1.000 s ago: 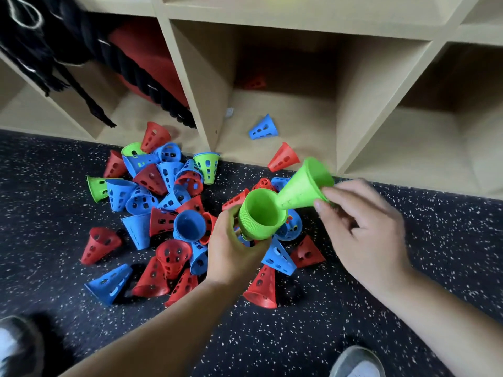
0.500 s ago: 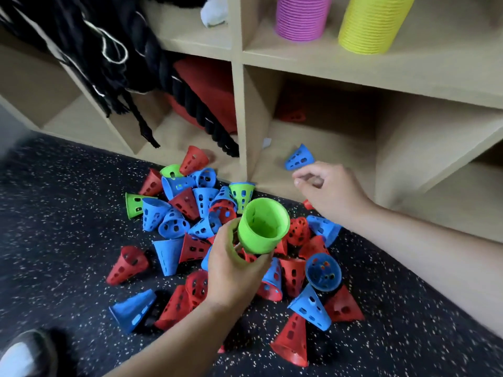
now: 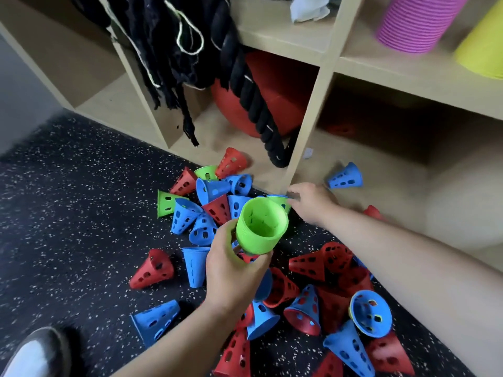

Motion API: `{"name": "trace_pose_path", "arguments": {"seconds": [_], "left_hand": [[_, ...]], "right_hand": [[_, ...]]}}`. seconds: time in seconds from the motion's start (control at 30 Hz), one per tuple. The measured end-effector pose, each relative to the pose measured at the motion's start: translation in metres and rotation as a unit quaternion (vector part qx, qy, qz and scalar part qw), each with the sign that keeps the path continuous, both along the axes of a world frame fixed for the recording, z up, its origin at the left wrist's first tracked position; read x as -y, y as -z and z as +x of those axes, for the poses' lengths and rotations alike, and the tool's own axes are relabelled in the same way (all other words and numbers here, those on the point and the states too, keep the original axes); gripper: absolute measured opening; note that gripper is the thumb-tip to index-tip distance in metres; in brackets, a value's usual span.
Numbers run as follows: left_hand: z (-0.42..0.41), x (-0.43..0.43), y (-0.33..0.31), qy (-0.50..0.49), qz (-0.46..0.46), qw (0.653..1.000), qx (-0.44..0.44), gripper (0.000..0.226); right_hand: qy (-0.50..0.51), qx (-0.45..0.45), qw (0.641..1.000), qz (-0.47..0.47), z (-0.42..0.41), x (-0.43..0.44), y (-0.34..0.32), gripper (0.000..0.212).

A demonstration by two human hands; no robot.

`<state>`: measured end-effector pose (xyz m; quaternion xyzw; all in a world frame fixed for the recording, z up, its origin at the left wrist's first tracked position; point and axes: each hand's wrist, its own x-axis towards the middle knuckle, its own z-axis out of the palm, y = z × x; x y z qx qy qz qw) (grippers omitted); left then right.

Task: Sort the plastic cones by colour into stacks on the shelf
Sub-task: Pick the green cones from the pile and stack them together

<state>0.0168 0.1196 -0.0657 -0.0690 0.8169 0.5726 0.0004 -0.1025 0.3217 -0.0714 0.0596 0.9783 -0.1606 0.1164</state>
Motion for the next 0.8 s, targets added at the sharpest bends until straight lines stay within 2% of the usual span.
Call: {"name": "trace_pose_path", "arguments": {"seconds": [0.2,0.27,0.43,0.6,0.73,0.8], "left_hand": [[-0.009,0.008,0.004,-0.014,-0.009,1.0,0.003,0.061],[-0.011,0.009,0.007,-0.015,-0.014,1.0,0.006,0.062],[-0.015,0.011,0.008,-0.02,-0.025,0.999,0.01,0.059],[-0.013,0.003,0.003,-0.032,-0.034,0.999,0.006,0.056],[-0.01,-0.007,-0.007,-0.017,-0.025,1.0,-0.009,0.05],[-0.01,-0.008,-0.008,-0.015,-0.015,1.0,-0.01,0.051]], "right_hand": [[0.038,0.007,0.999,-0.029,0.004,0.001,0.006,0.01],[0.053,-0.008,0.996,-0.074,0.007,-0.002,-0.006,0.013],[0.086,-0.12,0.965,-0.219,0.037,-0.005,-0.071,0.005],[0.009,-0.201,0.947,-0.251,0.076,0.008,-0.13,0.011],[-0.091,-0.222,0.949,-0.206,0.084,0.027,-0.131,0.018],[-0.099,-0.228,0.943,-0.22,0.084,0.03,-0.128,0.021]]}}
